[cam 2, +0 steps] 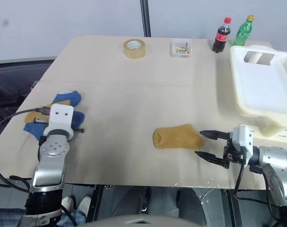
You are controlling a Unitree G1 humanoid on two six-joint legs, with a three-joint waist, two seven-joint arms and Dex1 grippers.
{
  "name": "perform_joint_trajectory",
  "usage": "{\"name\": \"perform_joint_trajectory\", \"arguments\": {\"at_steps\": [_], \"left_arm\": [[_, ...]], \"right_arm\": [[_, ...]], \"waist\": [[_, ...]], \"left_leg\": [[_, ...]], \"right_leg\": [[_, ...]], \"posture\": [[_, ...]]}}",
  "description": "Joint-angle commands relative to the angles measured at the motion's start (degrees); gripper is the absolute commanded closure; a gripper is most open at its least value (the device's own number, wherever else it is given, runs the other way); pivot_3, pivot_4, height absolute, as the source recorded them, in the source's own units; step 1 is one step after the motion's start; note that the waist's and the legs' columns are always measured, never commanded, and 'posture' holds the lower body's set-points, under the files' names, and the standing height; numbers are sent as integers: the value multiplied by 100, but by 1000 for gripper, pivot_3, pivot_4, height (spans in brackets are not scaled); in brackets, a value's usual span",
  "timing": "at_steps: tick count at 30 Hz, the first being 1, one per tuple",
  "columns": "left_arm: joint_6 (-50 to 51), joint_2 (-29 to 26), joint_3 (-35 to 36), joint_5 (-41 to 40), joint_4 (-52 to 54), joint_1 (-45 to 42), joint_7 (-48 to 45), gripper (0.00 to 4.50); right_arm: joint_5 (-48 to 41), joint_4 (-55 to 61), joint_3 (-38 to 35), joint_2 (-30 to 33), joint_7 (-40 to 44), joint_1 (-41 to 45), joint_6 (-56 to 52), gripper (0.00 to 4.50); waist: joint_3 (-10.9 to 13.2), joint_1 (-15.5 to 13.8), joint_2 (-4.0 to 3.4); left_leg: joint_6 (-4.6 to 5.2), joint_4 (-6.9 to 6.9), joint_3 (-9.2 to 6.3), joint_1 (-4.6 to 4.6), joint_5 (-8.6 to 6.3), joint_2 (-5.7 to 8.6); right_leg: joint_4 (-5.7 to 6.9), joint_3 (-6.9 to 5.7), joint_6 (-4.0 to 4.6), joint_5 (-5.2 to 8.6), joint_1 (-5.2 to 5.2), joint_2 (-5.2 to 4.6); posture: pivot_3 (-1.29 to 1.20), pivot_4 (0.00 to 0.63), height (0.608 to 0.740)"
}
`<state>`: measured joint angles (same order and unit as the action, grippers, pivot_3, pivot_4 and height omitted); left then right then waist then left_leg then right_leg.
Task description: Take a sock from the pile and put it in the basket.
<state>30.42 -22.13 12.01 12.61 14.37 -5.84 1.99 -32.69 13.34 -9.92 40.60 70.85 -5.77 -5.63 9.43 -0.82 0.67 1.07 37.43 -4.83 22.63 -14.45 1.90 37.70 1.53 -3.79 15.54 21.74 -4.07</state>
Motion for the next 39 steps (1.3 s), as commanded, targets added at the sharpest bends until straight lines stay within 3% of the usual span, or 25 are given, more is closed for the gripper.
{"name": "perform_joint_trajectory", "arguments": {"at_steps": [1,6,12,28,31,34,39], "left_arm": [[-7,52,143,-33,124,-95,53,4473],[85,223,240,-235,178,-149,-14,4473],[143,229,315,-281,206,-201,-1,2343],[14,123,265,-119,-26,-470,168,2343],[25,120,234,-112,-52,-418,139,2991],[46,130,240,-114,-68,-361,136,4315],[-15,171,196,-189,-49,-374,78,4472]], "right_arm": [[-27,73,-71,-12,16,50,137,1025],[-5,18,-73,-21,41,51,190,1025],[3,5,-69,-32,44,15,230,1025],[52,-34,-54,-69,31,-34,342,1025],[64,-45,-67,-62,29,-34,352,1025],[69,-60,-88,-49,35,-33,358,1025],[85,-71,-99,-51,28,-27,395,1025]], "waist": [[0,0,0],[0,1,0],[0,1,0],[0,3,0],[0,2,0],[0,2,0],[0,2,1]], "left_leg": [[0,0,0,0,0,0],[0,0,0,0,0,1],[0,0,0,0,0,1],[0,1,0,0,1,3],[0,1,0,-1,1,3],[0,1,0,-1,1,3],[0,1,0,-1,1,3]], "right_leg": [[0,0,0,0,0,0],[0,-1,0,0,0,4],[1,-1,0,0,0,5],[3,-2,0,0,0,7],[3,-2,0,0,0,7],[3,-2,-1,0,0,7],[3,-2,0,0,0,7]], "posture": [[0,150,738],[0,150,738],[0,150,738],[0,150,738],[0,150,738],[0,150,738],[0,150,738]]}}
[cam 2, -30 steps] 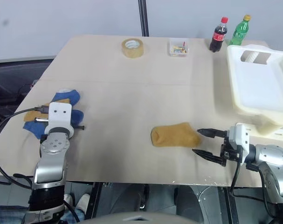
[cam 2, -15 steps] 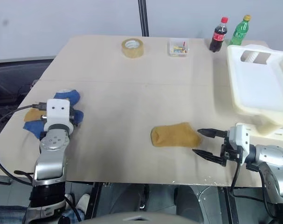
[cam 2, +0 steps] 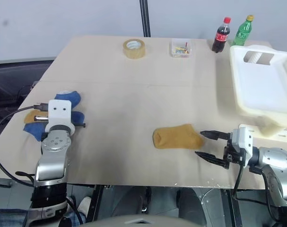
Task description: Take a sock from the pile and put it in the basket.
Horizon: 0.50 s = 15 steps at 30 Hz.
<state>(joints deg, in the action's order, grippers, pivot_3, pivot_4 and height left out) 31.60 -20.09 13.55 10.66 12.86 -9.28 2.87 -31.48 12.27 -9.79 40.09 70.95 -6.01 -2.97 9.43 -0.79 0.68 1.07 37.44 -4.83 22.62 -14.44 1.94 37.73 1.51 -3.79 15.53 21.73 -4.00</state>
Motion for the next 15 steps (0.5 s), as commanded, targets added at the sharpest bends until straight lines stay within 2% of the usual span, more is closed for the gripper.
{"name": "perform_joint_trajectory", "arguments": {"at_steps": [1,5,8,11,15], "left_arm": [[-114,-17,44,-15,137,-66,-16,4472],[323,76,135,-182,349,-346,-54,4472],[1219,159,-206,-415,455,-1450,-333,4472],[1621,451,-566,-482,184,-1979,-393,4472],[2122,1226,-896,-842,-184,-2318,-473,4472]], "right_arm": [[-40,36,-114,1,12,-3,130,1025],[-49,14,-118,25,16,11,144,1025],[-35,-30,-104,22,14,47,162,1025],[-21,-71,-60,-3,10,101,183,1025],[-2,-78,-34,-26,-16,129,203,1025]], "waist": [[0,-1,0],[0,-6,1],[7,-48,12],[1,-56,6],[0,20,2]], "left_leg": [[0,0,0,0,0,0],[0,1,-1,0,0,0],[-1,9,-8,5,1,3],[-4,41,-30,17,3,10],[-23,41,-13,14,14,18]], "right_leg": [[0,0,0,0,0,0],[0,-2,0,0,-1,0],[5,-11,0,0,-1,2],[14,-35,-1,0,-9,5],[13,-12,-7,2,-7,1]], "posture": [[0,150,738],[0,150,738],[0,150,738],[0,150,738],[0,150,738]]}}
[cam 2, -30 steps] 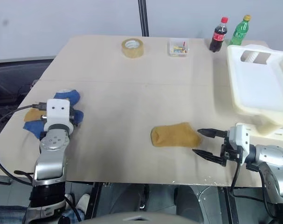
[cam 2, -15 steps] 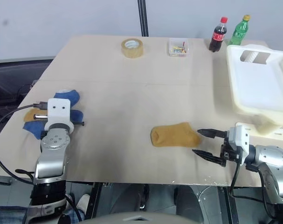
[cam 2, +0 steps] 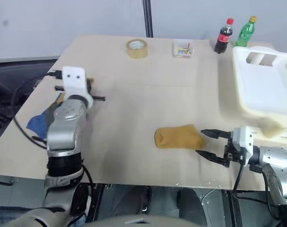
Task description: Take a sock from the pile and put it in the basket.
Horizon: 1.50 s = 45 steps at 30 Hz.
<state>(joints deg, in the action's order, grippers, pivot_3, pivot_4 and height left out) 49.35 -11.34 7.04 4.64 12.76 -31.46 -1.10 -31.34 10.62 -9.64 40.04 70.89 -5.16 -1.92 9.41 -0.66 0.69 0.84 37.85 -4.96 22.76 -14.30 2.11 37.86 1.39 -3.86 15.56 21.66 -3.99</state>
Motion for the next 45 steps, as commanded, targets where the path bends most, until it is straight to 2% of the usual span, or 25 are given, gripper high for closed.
{"name": "perform_joint_trajectory", "arguments": {"at_steps": [1,6,10,12,14,16,21,25,27,28,32,35,37,40,45], "left_arm": [[414,558,-366,-343,-241,-157,-146,4472],[661,1458,-663,-717,-649,-293,-193,4472],[353,1964,-634,-972,-1098,-338,-250,4472],[200,2342,-354,-1361,-1284,-343,-299,4472],[26,2610,-105,-1691,-1393,-371,-285,4019],[-39,2764,21,-2093,-1444,-405,-267,3335],[-72,2895,355,-3202,-1262,-415,-287,943],[174,2451,536,-4181,-681,-416,-524,943],[323,2034,579,-4513,-317,-383,-674,943],[391,1654,537,-4523,-127,-338,-839,943],[400,11,197,-4042,246,-90,-1506,943],[-568,-1577,-446,-2914,-16,381,-2300,943],[-1306,-2205,-731,-2248,-636,635,-2510,943],[-1952,-2346,-635,-2015,-1493,653,-2637,943],[-2735,-2309,-342,-1938,-2738,278,-2913,943]], "right_arm": [[-10,100,-41,-28,-26,42,100,1025],[24,128,-62,-49,-78,14,129,1025],[34,189,-86,-82,-149,-36,128,1025],[42,241,-73,-98,-188,-83,136,1025],[42,286,-69,-110,-222,-130,136,1025],[41,338,-80,-118,-265,-180,117,1025],[89,362,-64,-103,-382,-238,74,1025],[89,417,18,-135,-596,-91,-134,1025],[61,479,56,-118,-741,52,-354,1025],[107,490,88,-165,-906,188,-438,1025],[337,471,315,-242,-1306,630,-753,1025],[307,439,581,-438,-1850,1257,-1510,1025],[504,318,848,-530,-2205,1696,-2042,1025],[894,75,1273,-604,-2505,2243,-2529,1025],[1299,-390,1932,-1319,-3048,3225,-3187,1025]], "waist": [[3,7,3],[5,-2,6],[5,2,5],[4,-2,5],[5,4,5],[5,-1,5],[5,-16,5],[5,-10,5],[4,3,4],[4,0,3],[4,142,-12],[7,156,-12],[7,195,-18],[9,118,-15],[10,42,-12]], "left_leg": [[0,0,0,0,0,-2],[6,1,-2,2,-3,-6],[6,2,-1,0,-3,-5],[4,2,-2,0,-2,-6],[4,2,-3,0,-2,-7],[5,2,-1,0,-3,-8],[3,5,-2,2,-1,-5],[-2,5,-2,2,1,-6],[-3,5,0,2,2,-7],[-4,6,0,1,2,-7],[-10,4,4,-9,6,-16],[-14,-7,5,-12,9,-18],[-14,-15,19,-21,9,-18],[-13,-36,16,-32,8,-19],[-19,-34,5,18,12,-11]], "right_leg": [[1,1,0,0,2,2],[6,-2,0,0,3,6],[7,-2,-1,0,2,5],[7,-2,-1,0,2,7],[7,-2,0,1,2,6],[7,-1,-1,0,3,6],[5,-3,-1,0,1,3],[6,-3,-1,0,2,3],[6,1,0,0,2,4],[7,1,0,0,2,5],[15,10,2,0,3,25],[10,17,4,1,4,30],[11,31,5,1,7,33],[9,30,6,1,7,30],[10,16,7,0,51,13]], "posture": [[0,150,738],[0,150,738],[0,150,738],[0,150,738],[0,150,738],[0,150,738],[0,150,738],[0,150,738],[0,150,738],[0,150,738],[0,150,738],[0,150,738],[0,150,738],[0,150,738],[0,150,738]]}}
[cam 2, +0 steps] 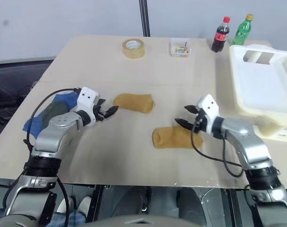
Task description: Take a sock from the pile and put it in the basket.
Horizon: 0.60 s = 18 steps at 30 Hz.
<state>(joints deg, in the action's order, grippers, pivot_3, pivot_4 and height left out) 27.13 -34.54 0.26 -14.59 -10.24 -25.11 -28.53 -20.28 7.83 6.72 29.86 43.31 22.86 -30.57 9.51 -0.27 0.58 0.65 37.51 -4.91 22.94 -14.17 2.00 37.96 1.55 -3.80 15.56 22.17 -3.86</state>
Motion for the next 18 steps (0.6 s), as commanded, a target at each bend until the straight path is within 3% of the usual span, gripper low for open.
{"name": "perform_joint_trajectory", "arguments": {"at_steps": [1,4,9,17,18], "left_arm": [[-622,21,435,-55,-667,-459,-202,943],[-1035,-9,502,5,-1196,-656,-417,943],[-1373,49,525,26,-1739,-836,-773,943],[-1275,130,553,-25,-1602,-727,-950,943],[-1258,122,552,-18,-1562,-693,-947,883]], "right_arm": [[311,-232,452,-463,-379,614,-430,1025],[535,-802,672,-1069,-746,1137,-640,1025],[506,-1906,414,-2195,-1380,1802,-773,1025],[674,-2369,457,-2419,-1466,2093,-826,1025],[728,-2362,492,-2397,-1455,2077,-807,1565]], "waist": [[0,13,1],[-2,64,3],[-5,203,5],[-5,271,6],[-5,282,6]], "left_leg": [[-3,0,1,6,2,0],[-9,3,0,49,6,1],[-11,15,8,86,8,5],[-10,19,37,88,10,12],[-10,19,39,87,10,10]], "right_leg": [[2,0,0,0,9,0],[12,-1,1,-1,59,0],[30,6,0,-2,105,0],[86,-6,1,-1,140,-18],[89,-5,1,-1,142,-17]], "posture": [[0,150,738],[0,150,738],[0,150,738],[0,150,738],[0,150,738]]}}
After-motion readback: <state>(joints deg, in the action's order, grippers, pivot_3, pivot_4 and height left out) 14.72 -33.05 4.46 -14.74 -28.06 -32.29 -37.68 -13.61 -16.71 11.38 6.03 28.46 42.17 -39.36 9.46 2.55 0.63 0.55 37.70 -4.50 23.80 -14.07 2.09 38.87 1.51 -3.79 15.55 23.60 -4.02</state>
